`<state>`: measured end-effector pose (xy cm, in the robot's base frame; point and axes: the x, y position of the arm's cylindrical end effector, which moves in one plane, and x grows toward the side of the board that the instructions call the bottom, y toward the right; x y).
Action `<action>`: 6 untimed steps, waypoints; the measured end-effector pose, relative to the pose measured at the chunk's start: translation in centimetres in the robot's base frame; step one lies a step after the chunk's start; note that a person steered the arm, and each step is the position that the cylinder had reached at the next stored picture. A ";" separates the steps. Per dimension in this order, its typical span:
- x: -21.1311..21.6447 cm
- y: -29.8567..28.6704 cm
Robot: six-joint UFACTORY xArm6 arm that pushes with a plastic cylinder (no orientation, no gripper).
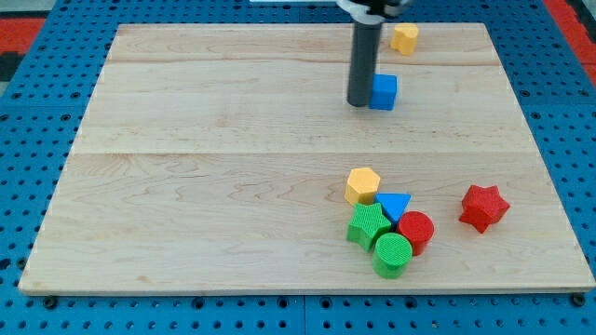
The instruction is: Place the blue cube below to the yellow heart
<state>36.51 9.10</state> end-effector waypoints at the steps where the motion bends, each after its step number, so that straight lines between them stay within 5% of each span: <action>1: 0.6 2.0; 4: -1.9 7.4; 5: -5.8 7.0; 6: -1.3 9.4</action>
